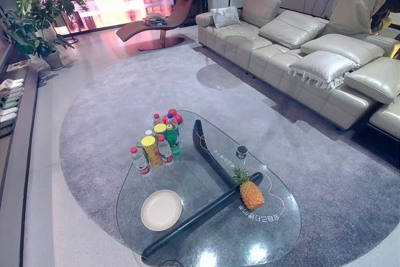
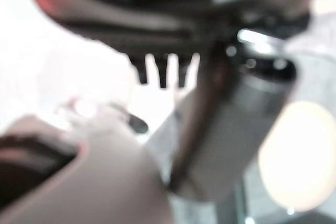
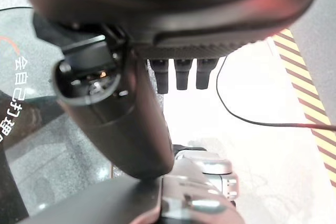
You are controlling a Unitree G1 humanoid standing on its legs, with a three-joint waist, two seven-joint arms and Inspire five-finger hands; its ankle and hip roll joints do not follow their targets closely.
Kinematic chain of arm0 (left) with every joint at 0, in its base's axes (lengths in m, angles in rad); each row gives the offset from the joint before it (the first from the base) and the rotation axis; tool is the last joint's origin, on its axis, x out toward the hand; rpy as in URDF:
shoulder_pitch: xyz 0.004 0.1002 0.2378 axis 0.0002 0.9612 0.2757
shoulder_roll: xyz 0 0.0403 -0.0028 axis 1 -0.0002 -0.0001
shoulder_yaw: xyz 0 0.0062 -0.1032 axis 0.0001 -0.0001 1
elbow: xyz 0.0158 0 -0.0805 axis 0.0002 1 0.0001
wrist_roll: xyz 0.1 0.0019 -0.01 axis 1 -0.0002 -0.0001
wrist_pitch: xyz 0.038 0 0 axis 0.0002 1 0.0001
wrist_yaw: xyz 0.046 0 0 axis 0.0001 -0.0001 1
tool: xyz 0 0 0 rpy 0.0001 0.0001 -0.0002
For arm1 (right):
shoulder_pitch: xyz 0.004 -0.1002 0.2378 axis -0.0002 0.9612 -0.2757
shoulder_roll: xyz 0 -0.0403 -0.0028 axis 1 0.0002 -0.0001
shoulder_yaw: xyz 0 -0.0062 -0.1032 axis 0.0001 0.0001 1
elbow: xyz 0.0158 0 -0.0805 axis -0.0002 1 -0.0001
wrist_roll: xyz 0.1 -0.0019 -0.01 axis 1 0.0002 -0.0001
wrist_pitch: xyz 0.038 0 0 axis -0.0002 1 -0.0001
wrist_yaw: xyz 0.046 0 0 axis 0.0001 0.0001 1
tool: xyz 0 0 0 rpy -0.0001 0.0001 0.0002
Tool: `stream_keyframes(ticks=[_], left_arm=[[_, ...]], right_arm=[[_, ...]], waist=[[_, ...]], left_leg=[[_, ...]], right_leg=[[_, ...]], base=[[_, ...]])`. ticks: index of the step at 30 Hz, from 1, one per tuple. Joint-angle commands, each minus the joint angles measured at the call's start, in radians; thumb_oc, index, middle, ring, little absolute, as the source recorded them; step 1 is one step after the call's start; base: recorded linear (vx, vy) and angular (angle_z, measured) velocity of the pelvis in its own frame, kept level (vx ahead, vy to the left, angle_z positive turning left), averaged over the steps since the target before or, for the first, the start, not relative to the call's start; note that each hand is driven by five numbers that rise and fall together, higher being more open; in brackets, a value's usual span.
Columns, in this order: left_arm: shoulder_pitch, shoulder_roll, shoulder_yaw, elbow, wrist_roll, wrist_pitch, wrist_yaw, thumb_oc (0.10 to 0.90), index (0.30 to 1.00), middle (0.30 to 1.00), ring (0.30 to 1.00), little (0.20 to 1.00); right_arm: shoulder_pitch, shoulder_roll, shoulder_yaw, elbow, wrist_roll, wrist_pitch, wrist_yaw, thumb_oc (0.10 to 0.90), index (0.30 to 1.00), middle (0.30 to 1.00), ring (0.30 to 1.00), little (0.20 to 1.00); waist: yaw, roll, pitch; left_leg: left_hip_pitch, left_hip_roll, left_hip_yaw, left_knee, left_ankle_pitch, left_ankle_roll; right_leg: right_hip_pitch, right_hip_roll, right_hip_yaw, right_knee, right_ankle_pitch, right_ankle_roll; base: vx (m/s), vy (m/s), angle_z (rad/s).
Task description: Pick up the fruit to the plate
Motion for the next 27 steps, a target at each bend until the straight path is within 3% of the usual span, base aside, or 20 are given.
stream_keyframes(ticks=[1, 18, 27], left_arm=[[-0.049, -0.041, -0.027, 0.058, 0.015, 0.005, 0.011, 0.8, 0.9, 0.9, 0.9, 0.9], [-0.053, -0.04, -0.032, 0.056, 0.046, -0.009, 0.034, 0.8, 0.9, 0.9, 0.9, 0.9], [-0.058, -0.032, -0.03, 0.051, 0.023, -0.018, 0.052, 0.8, 0.9, 0.9, 0.9, 0.9]], right_arm=[[-0.041, 0.023, 0.047, 0.043, -0.008, 0.0, 0.031, 0.8, 0.9, 0.9, 0.9, 0.9], [-0.048, 0.017, 0.043, 0.057, 0.0, -0.003, 0.023, 0.8, 0.9, 0.9, 0.9, 0.9], [-0.058, -0.005, 0.019, 0.053, 0.025, -0.038, -0.114, 0.8, 0.9, 0.9, 0.9, 0.9]], waist=[[0.003, -0.027, -0.005], [0.0, -0.02, 0.012], [-0.005, -0.02, 0.059]], left_leg=[[0.004, -0.052, -0.032, -0.002, -0.065, 0.006], [-0.003, -0.049, -0.03, -0.002, -0.06, 0.005], [-0.061, -0.047, -0.029, 0.03, -0.055, 0.006]], right_leg=[[-0.01, -0.086, -0.083, -0.013, 0.074, 0.073], [-0.018, -0.083, -0.076, -0.013, 0.077, 0.071], [-0.072, -0.082, -0.057, -0.004, 0.091, 0.068]], base=[[0.0, 0.0, 0.0], [0.0, 0.0, 0.0], [-0.01, -0.007, -0.01]])
